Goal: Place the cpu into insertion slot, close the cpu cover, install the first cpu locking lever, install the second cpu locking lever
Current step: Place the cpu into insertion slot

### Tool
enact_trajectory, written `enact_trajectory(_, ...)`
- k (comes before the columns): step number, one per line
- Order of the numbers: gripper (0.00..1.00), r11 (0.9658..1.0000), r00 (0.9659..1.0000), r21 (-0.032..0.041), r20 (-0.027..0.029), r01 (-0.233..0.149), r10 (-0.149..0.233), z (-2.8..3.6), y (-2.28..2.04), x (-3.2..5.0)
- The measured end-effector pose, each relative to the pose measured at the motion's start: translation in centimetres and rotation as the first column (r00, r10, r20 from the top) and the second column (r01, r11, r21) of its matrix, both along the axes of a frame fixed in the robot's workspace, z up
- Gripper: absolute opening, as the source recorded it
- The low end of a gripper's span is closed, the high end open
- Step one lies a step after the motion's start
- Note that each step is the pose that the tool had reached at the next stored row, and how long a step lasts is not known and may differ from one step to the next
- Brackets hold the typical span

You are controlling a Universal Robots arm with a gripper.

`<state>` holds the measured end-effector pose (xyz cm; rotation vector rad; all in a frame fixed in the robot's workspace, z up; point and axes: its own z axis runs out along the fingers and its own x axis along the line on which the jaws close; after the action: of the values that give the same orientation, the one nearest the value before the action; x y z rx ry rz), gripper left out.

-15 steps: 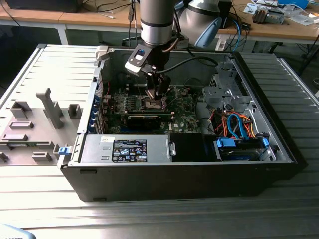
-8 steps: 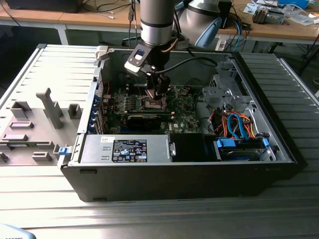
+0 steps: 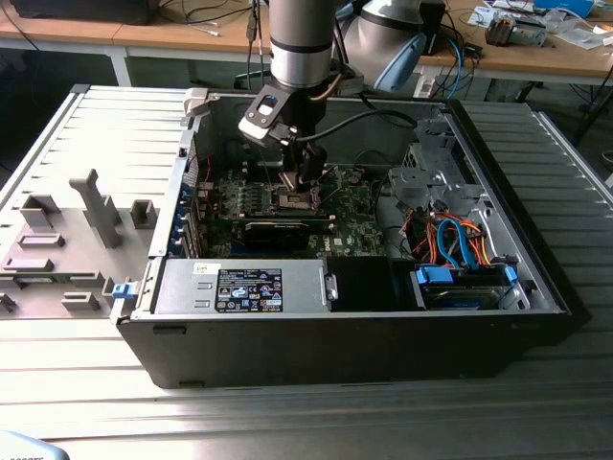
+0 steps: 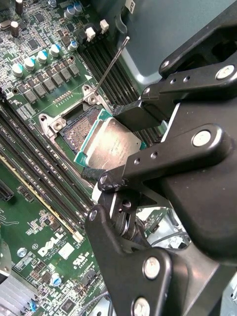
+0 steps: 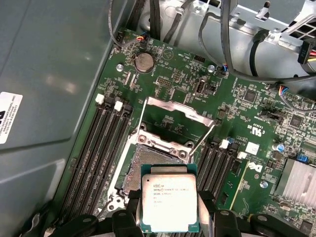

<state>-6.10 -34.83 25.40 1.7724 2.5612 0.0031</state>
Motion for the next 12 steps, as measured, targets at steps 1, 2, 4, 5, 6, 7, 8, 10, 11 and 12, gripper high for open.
enact_trajectory(1, 0.55, 1.0000, 1.0000, 0.0000, 0.0000, 0.002, -0.002, 0.00, 0.00, 0.00)
enact_trajectory(2, 0.55, 1.0000, 1.0000, 0.0000, 0.0000, 0.006, -0.006, 0.00, 0.00, 0.00)
enact_trajectory(4, 0.55, 1.0000, 1.0000, 0.0000, 0.0000, 0.009, -0.009, -0.01, 0.00, 0.00)
enact_trajectory(5, 0.55, 0.9999, 0.9999, 0.0000, 0.0000, 0.012, -0.012, -0.01, 0.00, 0.00)
enact_trajectory(6, 0.55, 0.9999, 0.9999, 0.0000, 0.0000, 0.014, -0.014, -0.01, 0.00, 0.00)
enact_trajectory(7, 0.55, 0.9999, 0.9999, 0.0000, 0.0000, 0.017, -0.017, -0.01, 0.00, 0.00)
enact_trajectory(8, 0.55, 0.9998, 0.9998, 0.0000, 0.0000, 0.020, -0.020, -0.01, 0.00, 0.00)
enact_trajectory(10, 0.55, 0.9997, 0.9997, 0.0000, 0.0000, 0.025, -0.025, -0.02, 0.00, 0.00)
enact_trajectory(11, 0.55, 0.9996, 0.9996, 0.0000, 0.0000, 0.027, -0.027, -0.02, 0.00, 0.00)
enact_trajectory(12, 0.55, 0.9996, 0.9996, 0.0000, 0.0000, 0.029, -0.029, -0.02, 0.00, 0.00)
